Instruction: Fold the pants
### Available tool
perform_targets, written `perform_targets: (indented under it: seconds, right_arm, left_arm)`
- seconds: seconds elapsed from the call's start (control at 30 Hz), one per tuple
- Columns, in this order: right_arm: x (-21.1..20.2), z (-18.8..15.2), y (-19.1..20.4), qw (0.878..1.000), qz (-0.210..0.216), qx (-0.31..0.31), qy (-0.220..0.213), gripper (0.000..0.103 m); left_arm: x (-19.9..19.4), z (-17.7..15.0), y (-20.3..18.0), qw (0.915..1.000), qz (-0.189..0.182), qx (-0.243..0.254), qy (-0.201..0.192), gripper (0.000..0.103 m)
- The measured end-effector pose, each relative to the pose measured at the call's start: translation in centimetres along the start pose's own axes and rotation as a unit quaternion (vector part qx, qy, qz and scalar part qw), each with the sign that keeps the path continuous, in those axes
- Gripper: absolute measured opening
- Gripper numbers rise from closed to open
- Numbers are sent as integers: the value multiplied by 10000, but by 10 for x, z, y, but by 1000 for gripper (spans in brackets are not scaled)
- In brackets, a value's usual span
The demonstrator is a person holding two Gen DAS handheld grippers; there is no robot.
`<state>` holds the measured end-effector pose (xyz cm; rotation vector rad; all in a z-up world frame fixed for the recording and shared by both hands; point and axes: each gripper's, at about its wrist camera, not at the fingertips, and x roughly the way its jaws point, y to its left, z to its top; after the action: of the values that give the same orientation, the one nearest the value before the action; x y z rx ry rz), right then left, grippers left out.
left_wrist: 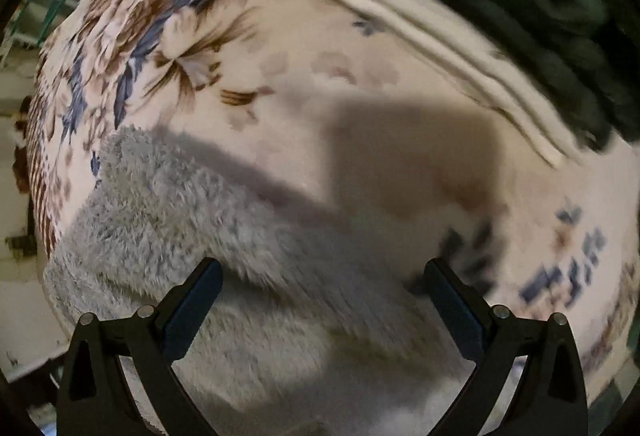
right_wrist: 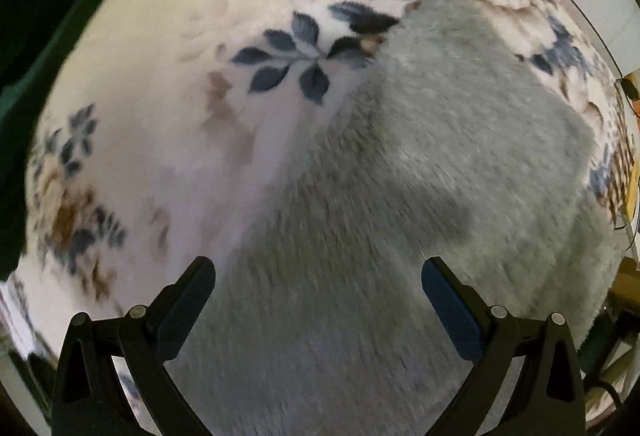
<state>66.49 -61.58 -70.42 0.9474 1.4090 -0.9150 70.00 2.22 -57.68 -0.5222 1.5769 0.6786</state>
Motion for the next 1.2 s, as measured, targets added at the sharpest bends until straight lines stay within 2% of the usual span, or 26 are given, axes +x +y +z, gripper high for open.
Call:
perform_targets:
  seconds: [0.1,0.17,0.23,0.3,0.37,0.4,0.47,0.5,0.53,0.57,0.7,0.87,0.93,1.07,1.2]
  right_arm:
    - [19,8,6,9998,-29,97,145,103]
    - [27,9,14,9998,-89,96,181,103]
    - [34,8,23,9996,-183,1,224,103]
    - [38,5,30,9992,-309,-93,230,102]
    - [36,0,34,9988,-396,-199,184,93]
    - [34,-2,37,9987,-407,-262,151,87]
    - [27,-10,40,9980,-457,-444,57,56]
    - [21,-17,39,9973,-499,-531,13,46]
    - [17,-22,37,9971,-483,-588,-5,26]
    - [11,-27,34,9970,-451,-623,-34,11]
    - [-28,-54,13,9967,-159,-736,-311,8]
    - [-101,-95,-24,9933,335,-872,-684,7]
    - [-125,-77,-36,9916,535,-882,-780,6]
    - [-162,-83,-83,9887,1046,-744,-781,6]
    - [-176,-105,-146,9860,1263,-770,-776,6]
  left_arm:
    - [7,6,7,9997,-63,-207,67,97]
    - [10,11,9,9995,-88,-293,126,81]
    - [13,21,7,9991,-203,-340,137,74]
    - [11,27,6,9992,-256,-299,27,55]
    - [6,33,4,9992,-323,-230,-79,19]
    - [2,35,5,9988,-407,-226,-123,14]
    - [-10,39,12,9972,-661,-271,-241,9]
    - [-13,40,15,9963,-762,-285,-259,7]
    - [-20,42,20,9948,-941,-293,-257,7]
    - [-25,40,25,9936,-1057,-286,-264,6]
    - [-51,40,43,9879,-1508,-128,-334,5]
    - [-90,21,97,9750,-2156,-171,-517,4]
    - [-110,5,127,9673,-2444,-269,-618,4]
    - [-136,-42,181,9573,-2765,-293,-791,4]
    - [-146,-95,227,9556,-2797,-321,-874,4]
